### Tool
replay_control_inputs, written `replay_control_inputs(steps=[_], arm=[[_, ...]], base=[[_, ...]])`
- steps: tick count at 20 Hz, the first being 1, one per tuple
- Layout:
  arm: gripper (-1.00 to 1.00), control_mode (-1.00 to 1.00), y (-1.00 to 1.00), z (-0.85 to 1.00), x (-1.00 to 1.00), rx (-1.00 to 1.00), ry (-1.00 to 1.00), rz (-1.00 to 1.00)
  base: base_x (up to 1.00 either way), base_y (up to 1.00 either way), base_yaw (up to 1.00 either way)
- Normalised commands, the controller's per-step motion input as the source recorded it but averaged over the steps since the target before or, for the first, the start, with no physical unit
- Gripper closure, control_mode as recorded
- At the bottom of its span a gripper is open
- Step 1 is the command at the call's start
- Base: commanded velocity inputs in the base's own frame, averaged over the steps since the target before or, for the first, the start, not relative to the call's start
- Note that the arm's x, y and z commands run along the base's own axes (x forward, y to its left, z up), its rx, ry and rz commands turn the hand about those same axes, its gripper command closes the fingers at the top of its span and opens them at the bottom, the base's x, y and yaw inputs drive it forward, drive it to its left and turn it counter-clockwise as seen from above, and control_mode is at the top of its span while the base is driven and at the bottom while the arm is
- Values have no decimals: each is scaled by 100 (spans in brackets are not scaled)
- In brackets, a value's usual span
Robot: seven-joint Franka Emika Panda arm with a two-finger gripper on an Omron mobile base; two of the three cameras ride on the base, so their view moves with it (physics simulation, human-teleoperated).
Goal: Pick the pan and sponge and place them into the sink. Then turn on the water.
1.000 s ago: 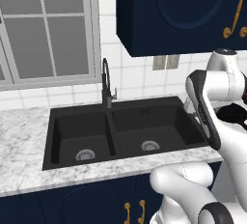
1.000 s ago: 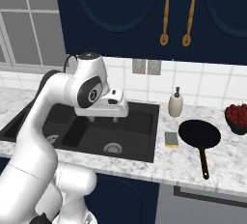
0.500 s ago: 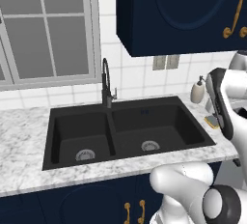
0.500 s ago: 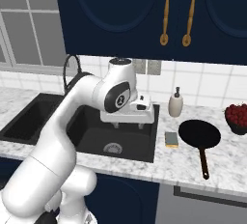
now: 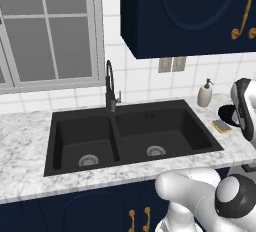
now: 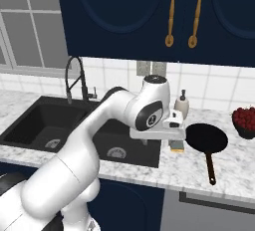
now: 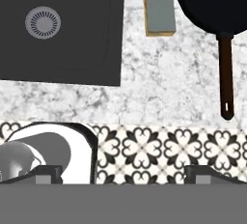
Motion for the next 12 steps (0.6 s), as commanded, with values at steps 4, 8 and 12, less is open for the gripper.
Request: replay_control_inputs(steps=[4, 8, 12], arm=[[-100, -100, -75, -28, 0, 0, 0, 0], [-100, -100, -75, -34, 1, 0, 0, 0], [-100, -100, -68, -34, 5, 0, 4, 0]], base=[[0, 0, 0], [0, 0, 0], [0, 0, 0]])
